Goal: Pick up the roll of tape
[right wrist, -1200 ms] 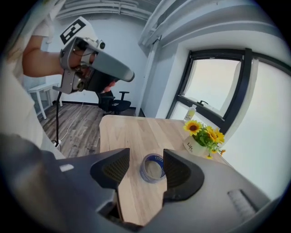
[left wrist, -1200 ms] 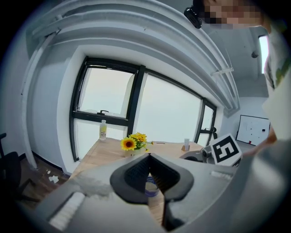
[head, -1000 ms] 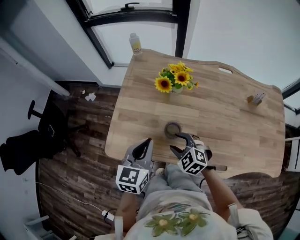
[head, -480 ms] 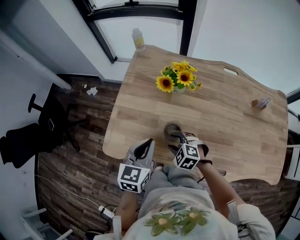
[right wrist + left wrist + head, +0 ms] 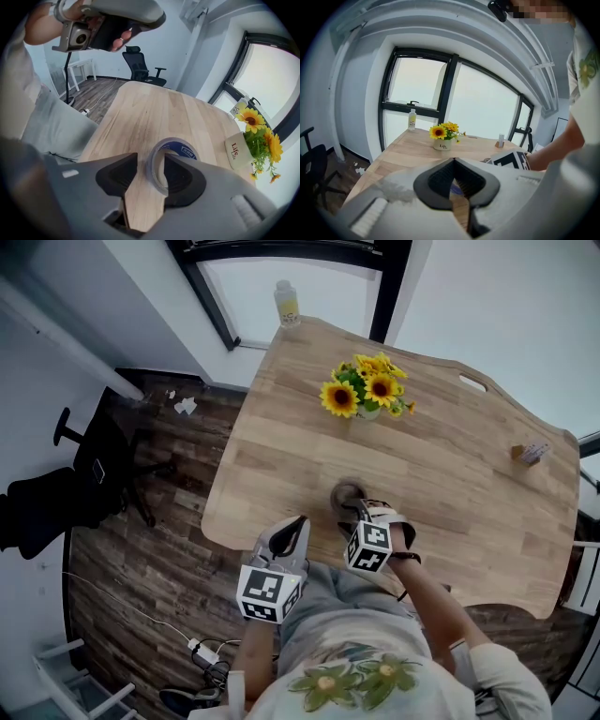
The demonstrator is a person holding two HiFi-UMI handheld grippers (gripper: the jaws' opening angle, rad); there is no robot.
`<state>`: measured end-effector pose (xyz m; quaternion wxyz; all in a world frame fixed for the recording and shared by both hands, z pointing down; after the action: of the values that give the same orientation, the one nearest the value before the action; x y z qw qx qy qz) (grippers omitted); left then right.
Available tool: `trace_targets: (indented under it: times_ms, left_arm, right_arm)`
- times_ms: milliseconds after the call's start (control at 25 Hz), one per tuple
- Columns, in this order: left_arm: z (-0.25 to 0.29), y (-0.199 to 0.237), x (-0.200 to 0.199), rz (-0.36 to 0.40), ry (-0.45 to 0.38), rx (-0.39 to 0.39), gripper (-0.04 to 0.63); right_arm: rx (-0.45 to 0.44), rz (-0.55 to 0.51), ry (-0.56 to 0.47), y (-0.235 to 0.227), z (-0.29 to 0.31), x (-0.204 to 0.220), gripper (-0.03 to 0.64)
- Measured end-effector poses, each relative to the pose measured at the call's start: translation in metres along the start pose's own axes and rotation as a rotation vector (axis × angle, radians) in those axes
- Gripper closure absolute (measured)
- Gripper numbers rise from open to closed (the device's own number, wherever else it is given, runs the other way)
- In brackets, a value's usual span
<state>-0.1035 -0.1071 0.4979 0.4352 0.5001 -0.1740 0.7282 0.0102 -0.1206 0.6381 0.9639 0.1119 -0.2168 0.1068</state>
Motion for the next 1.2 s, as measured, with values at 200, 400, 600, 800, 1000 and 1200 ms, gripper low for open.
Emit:
trace_targets:
  times_ms: [200,400,600,800,1000,1200]
  left_arm:
    - [0.003,0.003,0.006,-0.013,0.009,0.003,0.592]
    - [0.004,0.007,0.005,-0.019,0.001,-0.006,0.592]
    - [0.005,0.008,0.004,-0.016,-0.003,-0.006,0.592]
    - [0.007,0.009,0.001,-0.019,-0.013,-0.011,0.592]
    - [0.009,0.008,0.0,-0.017,-0.016,-0.011,0.592]
    - [0.008,0.009,0.001,-0.021,-0.016,-0.018,0.592]
  right_arm:
    - [-0.01,-0.03,0.045,0.003,0.009,0.004,0.454]
    - [0.002,-0.062,0.071,0.007,0.014,0.006,0.474]
    - [0.036,-0.069,0.075,0.008,0.014,0.006,0.538]
    - [0.025,-0.071,0.072,0.008,0.012,0.006,0.543]
    - [0.011,-0.068,0.069,0.01,0.011,0.006,0.545]
    - [0.006,-0.061,0.061,0.01,0.008,0.005,0.545]
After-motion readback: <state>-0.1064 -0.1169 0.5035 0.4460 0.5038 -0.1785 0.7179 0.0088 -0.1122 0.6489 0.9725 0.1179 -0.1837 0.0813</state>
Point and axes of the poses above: the fingertips, and each gripper's own axes: z forward along the fingers, y to its left, x out of its underside, the point moved 5 cm from there along -z, backward along the fingers, and after that the axes turned 2 degrees about z, right-handed, at the moved point
